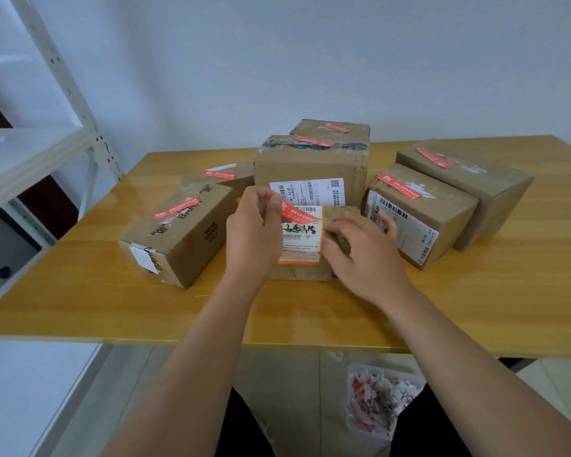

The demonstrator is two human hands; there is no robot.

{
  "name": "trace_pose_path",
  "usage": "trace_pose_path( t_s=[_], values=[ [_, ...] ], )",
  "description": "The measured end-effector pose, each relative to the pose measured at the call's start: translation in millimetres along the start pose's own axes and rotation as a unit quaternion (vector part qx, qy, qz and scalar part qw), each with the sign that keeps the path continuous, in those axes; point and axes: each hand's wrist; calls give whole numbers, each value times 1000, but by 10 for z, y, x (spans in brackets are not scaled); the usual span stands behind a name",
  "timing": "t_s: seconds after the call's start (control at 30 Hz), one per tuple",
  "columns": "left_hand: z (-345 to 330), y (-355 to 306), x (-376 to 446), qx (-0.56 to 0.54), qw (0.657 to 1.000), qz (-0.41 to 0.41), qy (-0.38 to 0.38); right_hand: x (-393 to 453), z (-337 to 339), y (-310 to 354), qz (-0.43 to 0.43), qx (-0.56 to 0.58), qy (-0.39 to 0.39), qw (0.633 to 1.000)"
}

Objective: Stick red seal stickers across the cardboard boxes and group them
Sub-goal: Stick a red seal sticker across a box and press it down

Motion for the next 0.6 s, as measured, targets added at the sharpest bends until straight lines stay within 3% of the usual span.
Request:
trace_pose_path(
  t_s=[0.13, 0.27, 0.4, 0.53, 0.6],
  values=[
    [8, -53, 35, -31, 999, 20, 12, 192, 88, 131, -50, 122, -1, 991],
    [2, -87, 61, -51, 998, 34, 19, 350, 203, 318, -141, 269, 56, 951],
    [-3, -80, 99, -56, 997, 53, 28, 484, 228, 389, -216, 338, 118, 908],
    [39, -9, 104, -24, 995, 76, 67, 520, 213, 340, -218, 340, 119, 907],
    [77, 15, 108, -58, 991, 86, 87, 530, 223, 302, -217, 349, 122, 904]
  ],
)
Point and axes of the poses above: each hand's wrist, its own x-axis towards the middle knuckle, its own z-axis out of the back of the hand, y = z × x, and after that the axes turned 1 degree about y, right-handed
